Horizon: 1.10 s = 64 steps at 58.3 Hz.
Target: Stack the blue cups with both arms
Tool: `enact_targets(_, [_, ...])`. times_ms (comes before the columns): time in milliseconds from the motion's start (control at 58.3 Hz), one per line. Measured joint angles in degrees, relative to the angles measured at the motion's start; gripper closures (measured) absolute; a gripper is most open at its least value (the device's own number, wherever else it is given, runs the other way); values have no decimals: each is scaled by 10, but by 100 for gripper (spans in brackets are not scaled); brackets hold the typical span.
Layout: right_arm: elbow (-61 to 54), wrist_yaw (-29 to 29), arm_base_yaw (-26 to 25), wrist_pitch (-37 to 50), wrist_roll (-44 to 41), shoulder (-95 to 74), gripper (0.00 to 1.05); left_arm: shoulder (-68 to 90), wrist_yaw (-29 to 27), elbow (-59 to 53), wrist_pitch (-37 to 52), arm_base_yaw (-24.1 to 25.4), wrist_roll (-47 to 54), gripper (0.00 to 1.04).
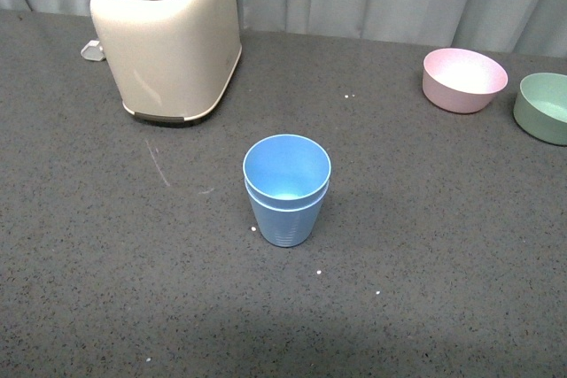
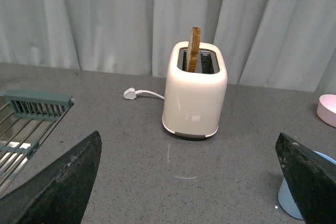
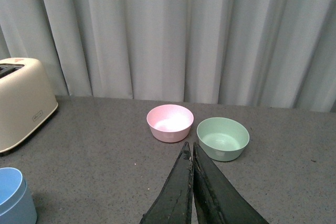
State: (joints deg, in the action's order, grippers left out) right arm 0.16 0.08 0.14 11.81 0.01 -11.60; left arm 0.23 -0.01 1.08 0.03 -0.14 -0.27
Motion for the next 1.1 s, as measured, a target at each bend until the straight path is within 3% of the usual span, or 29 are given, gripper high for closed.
enact_targets(103, [0, 0, 0, -18, 0, 18, 104, 0, 0, 0, 0, 0, 0, 7])
enact_targets(223, [0, -1, 0, -113, 0, 98, 104, 0, -1, 0, 0, 0, 0, 7])
enact_targets(498, [0, -1, 0, -117, -1, 113, 103, 0, 0, 0, 0, 0, 0, 7])
enact_targets(669, [0, -2, 0, -117, 0, 114, 70, 0, 0, 0, 0, 0, 0, 7])
enact_targets(858, [0, -2, 0, -117, 0, 114, 22, 0, 0, 0, 0, 0, 0, 7])
enact_targets(909, [0, -2, 0, -117, 0, 114, 14, 0, 0, 0, 0, 0, 0, 7])
enact_targets(961, [0, -2, 0, -117, 0, 114, 8, 0, 0, 0, 0, 0, 0, 7])
enact_targets(1098, [0, -2, 0, -117, 0, 114, 10, 0, 0, 0, 0, 0, 0, 7])
